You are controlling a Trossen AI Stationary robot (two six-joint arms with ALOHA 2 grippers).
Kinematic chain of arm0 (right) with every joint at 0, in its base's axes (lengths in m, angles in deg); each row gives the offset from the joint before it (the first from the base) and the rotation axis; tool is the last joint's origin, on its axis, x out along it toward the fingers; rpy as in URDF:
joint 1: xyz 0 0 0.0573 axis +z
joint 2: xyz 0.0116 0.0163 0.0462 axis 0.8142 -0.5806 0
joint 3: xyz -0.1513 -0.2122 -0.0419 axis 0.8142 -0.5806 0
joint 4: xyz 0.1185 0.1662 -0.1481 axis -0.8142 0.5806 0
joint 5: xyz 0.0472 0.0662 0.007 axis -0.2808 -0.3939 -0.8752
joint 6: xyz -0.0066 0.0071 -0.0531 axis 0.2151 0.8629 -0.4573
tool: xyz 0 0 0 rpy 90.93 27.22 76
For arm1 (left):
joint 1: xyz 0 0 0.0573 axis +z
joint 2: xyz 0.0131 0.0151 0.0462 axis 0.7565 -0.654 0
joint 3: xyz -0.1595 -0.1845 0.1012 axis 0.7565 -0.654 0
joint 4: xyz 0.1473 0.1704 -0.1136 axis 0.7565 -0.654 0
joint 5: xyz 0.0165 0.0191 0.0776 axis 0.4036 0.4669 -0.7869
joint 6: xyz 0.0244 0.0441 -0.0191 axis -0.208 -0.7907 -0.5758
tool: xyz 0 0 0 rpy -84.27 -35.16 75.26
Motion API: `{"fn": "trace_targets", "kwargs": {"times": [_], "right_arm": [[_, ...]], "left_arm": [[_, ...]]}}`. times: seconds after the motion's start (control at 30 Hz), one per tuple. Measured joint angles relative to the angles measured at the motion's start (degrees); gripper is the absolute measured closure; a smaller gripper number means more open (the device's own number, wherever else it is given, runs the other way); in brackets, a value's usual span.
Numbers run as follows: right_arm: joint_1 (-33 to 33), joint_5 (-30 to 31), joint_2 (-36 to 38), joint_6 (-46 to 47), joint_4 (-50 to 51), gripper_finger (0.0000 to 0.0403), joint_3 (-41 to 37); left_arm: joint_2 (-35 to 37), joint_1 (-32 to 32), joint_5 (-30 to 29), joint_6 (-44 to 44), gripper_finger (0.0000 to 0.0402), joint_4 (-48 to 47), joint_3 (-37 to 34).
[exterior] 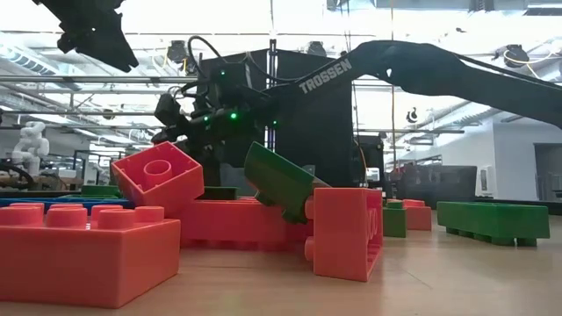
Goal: Sort blocks
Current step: Put the orange game piece into the left black bin, then put the blue game piece into the right black bin
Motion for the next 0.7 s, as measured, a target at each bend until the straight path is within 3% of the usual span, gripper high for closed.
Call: {"fn": "trace_targets", "kwargs": {"times": [0.1,0.33,0.53,0.7], "right_arm": [[0.0,0.1,0.0,1.7,3.2,0.0276,1.5],[-0.5,0.0,0.1,1.5,3.7,0.0185,2.2],[-0.5,-1.3,0.1,1.5,1.9,0.0184,2.2],[-0.3,-10.0,2.4,-4.1,-0.9,0.0196,2.1]], "left_arm": [[0.0,0.0,0.0,0.0,0.0241,0.0,0.0],[0.0,0.0,0.0,0.0,0.0241,0.0,0.0],[0.0,0.0,0.0,0.0,0.0241,0.0,0.0],[0.0,0.0,0.0,0.0,0.0241,0.0,0.0]]}}
